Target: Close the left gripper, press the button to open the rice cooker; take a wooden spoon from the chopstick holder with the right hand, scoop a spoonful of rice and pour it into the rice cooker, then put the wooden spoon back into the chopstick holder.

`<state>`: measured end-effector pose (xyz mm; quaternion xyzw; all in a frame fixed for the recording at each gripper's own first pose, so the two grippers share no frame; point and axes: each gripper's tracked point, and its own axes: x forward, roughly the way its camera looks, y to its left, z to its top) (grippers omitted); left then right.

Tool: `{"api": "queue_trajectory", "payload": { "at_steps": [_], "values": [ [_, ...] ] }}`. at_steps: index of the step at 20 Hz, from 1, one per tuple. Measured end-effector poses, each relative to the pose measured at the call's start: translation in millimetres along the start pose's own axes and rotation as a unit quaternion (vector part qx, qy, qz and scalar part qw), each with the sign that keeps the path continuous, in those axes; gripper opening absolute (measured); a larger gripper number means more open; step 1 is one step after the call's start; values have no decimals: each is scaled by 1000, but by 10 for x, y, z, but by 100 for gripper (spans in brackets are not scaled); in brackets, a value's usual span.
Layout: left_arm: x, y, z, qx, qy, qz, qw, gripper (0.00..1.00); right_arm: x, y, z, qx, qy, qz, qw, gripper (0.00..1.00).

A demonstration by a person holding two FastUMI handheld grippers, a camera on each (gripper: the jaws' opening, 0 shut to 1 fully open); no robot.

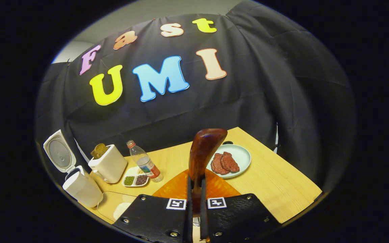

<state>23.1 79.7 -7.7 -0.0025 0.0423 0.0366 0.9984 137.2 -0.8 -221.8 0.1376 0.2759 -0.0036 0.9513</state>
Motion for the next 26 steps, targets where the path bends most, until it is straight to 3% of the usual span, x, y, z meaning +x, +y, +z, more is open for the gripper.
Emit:
{"api": "queue_trajectory", "payload": {
  "at_steps": [1, 9, 12, 13, 14, 16, 17, 19, 26],
  "values": [
    [-4, -23, 18, 1, 0, 0, 1000, 92, 23, -22, -70, -2, 6, -1, 1000, 8],
    [-47, -48, -10, 20, 8, 3, 1000, 92, 183, -155, -650, 0, 71, 0, 998, 10],
    [-32, -6, -2, 18, 7, 8, 1000, 92, 139, -201, -598, -13, 61, -3, 998, 12],
    [-25, -13, -12, 13, 8, 6, 1000, 98, 109, -244, -562, -20, 52, -10, 998, 16],
    [-1, -10, -29, 10, 9, 4, 1000, 98, 92, -269, -515, -27, 45, -14, 999, 18],
    [38, 6, -52, 8, 10, 1, 1000, 98, 3, -269, -387, -38, 29, -16, 999, 34],
    [64, 18, -54, 7, 9, 0, 1000, 98, -58, -244, -307, -40, 19, -14, 999, 61],
    [132, 56, -62, 3, 5, -2, 1000, 98, -191, -246, -92, -49, -10, -21, 999, 100],
    [631, 558, 67, 4, -18, 31, 999, 98, -898, 168, 777, -79, -118, -5, 990, 98]
  ]
}}
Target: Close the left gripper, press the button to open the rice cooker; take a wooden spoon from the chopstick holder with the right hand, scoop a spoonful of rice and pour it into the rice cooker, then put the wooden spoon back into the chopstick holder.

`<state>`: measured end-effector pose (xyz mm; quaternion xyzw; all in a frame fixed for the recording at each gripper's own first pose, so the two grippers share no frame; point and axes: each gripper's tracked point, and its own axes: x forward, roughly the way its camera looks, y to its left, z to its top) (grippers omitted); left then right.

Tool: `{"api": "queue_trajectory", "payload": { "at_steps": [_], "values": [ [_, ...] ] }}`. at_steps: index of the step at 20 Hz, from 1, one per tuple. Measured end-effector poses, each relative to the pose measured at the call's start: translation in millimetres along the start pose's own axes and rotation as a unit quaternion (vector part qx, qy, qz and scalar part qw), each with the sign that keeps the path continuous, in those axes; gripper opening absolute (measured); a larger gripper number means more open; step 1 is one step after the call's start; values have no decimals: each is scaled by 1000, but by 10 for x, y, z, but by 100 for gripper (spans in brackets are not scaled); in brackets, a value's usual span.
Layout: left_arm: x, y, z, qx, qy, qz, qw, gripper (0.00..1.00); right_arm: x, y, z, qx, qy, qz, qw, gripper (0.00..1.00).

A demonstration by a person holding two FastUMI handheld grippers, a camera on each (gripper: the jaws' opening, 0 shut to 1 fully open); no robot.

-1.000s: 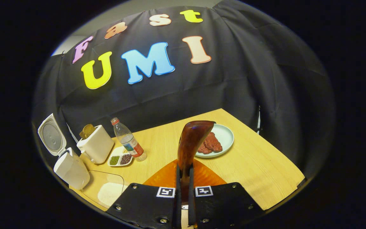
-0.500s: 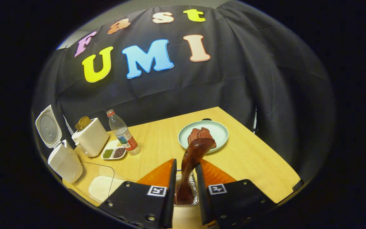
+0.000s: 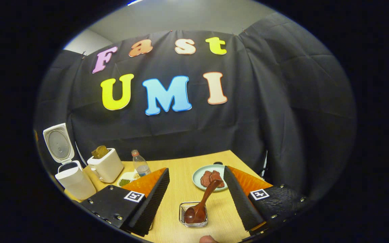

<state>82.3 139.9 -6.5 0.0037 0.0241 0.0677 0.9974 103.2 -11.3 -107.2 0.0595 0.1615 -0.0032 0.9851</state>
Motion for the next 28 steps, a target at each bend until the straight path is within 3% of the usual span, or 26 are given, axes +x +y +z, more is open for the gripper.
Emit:
{"api": "queue_trajectory", "payload": {
  "at_steps": [4, 7, 10, 14, 20, 22, 23, 24, 28],
  "values": [
    [551, 409, 68, -1, 5, 35, 999, 98, -287, 150, 382, -17, -49, -6, 999, 98],
    [983, 677, 191, -24, -1, 50, 998, 98, -462, 126, 531, -34, -62, -29, 997, 98],
    [1467, 967, 278, -15, -9, 66, 998, 98, -636, 82, 595, -40, -72, -54, 995, 98],
    [2073, 1298, 254, -1, -6, 84, 996, 98, -867, -17, 560, -36, -73, -88, 993, 98],
    [2883, 1746, -207, -60, 57, 114, 990, 98, -1169, -212, 380, -35, -58, -131, 989, 98],
    [3053, 1935, -272, -55, 62, 136, 987, 92, -1242, -286, 316, -35, -53, -143, 988, 98],
    [3145, 1969, -297, -53, 63, 137, 987, 98, -1275, -319, 297, -34, -50, -148, 987, 98],
    [3220, 2000, -339, -47, 67, 141, 987, 92, -1295, -334, 284, -33, -48, -151, 987, 98],
    [3278, 1980, -424, -34, 84, 146, 985, 93, -1288, -271, 247, -37, -43, -145, 988, 98]
  ]
}}
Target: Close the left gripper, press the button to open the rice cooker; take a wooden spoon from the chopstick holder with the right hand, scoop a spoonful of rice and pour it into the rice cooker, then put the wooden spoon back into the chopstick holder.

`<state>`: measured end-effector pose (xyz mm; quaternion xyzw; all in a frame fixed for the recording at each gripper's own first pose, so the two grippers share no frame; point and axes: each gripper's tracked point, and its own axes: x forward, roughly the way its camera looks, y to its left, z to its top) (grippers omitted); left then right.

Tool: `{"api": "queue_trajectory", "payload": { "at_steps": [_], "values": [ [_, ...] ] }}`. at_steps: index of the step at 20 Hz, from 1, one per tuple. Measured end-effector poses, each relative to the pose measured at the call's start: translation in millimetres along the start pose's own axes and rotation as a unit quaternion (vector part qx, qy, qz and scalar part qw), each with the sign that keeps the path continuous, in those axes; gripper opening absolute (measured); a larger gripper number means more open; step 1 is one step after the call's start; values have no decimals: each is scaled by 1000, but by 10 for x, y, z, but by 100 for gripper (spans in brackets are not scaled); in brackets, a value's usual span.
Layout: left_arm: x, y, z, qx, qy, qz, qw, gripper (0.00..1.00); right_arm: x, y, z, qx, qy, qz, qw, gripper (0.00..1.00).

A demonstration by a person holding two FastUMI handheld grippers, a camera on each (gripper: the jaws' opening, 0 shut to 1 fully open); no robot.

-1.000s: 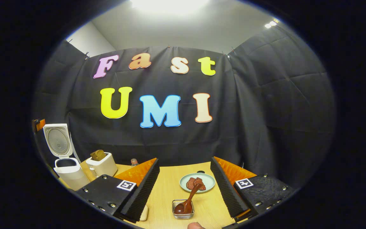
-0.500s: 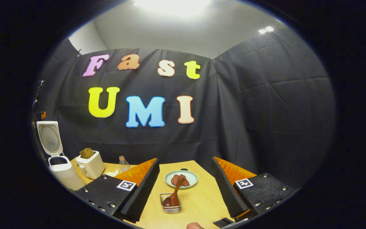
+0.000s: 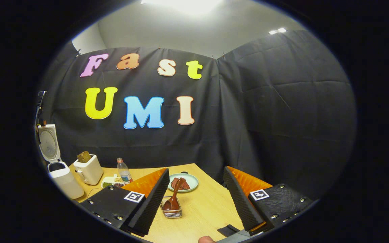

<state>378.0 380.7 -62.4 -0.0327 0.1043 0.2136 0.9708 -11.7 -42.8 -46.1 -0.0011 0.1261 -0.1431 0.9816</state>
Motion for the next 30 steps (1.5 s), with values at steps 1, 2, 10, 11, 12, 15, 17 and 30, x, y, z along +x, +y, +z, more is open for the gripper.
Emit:
{"api": "queue_trajectory", "payload": {
  "at_steps": [1, 2, 10, 11, 12, 15, 17, 30],
  "values": [
    [-19, 2, -25, -2, 5, 0, 1000, 97, 17, 30, 10, -6, -2, 4, 1000, 98],
    [-48, -10, -27, -3, 5, -4, 1000, 97, 21, 57, 22, -12, -4, 9, 1000, 98],
    [-507, -230, -105, -6, 8, -36, 999, 95, 148, 365, 207, -16, -31, 67, 997, 97],
    [-551, -247, -122, -9, 12, -36, 999, 97, 164, 365, 217, -19, -32, 72, 997, 97],
    [-605, -266, -141, -12, 16, -35, 999, 94, 187, 364, 229, -22, -34, 77, 996, 97],
    [-782, -362, -240, -13, 21, -38, 999, 93, 227, 298, 169, -26, -36, 87, 995, 97],
    [-915, -424, -297, -17, 28, -41, 999, 95, 288, 275, 150, -23, -32, 94, 995, 97],
    [-1632, -775, -944, -41, 72, -43, 996, 96, 636, -40, 166, -18, -31, 118, 992, 97]
  ]
}}
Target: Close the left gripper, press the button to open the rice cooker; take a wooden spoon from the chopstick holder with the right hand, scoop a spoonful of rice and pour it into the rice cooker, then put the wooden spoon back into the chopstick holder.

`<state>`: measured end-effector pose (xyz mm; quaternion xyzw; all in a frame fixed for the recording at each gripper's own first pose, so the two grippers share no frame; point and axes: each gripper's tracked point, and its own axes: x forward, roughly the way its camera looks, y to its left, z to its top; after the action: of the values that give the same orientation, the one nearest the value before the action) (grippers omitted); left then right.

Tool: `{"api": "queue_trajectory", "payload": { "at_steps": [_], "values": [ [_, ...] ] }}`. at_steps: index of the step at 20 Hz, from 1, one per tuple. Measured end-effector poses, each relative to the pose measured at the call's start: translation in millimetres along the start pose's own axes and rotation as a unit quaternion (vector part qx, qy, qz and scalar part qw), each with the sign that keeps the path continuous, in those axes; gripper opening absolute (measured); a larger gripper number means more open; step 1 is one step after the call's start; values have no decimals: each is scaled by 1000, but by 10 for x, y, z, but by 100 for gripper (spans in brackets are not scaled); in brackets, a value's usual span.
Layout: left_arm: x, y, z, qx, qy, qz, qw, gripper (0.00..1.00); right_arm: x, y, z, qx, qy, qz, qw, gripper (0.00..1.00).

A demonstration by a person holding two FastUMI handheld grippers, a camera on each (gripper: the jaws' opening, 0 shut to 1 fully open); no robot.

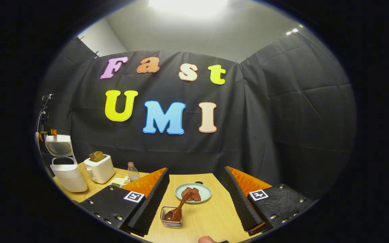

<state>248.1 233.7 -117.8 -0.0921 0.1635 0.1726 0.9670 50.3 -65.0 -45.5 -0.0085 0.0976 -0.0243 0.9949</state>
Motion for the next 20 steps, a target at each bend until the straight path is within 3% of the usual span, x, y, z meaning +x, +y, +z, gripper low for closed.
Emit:
{"api": "queue_trajectory", "payload": {
  "at_steps": [11, 20],
  "values": [
    [-203, -217, -812, -7, 50, -13, 999, 97, 155, -6, -119, 7, 4, 35, 999, 97],
    [-243, -264, -1455, 43, 91, -12, 995, 98, 181, 186, -142, -5, 2, 63, 998, 97]
  ]
}}
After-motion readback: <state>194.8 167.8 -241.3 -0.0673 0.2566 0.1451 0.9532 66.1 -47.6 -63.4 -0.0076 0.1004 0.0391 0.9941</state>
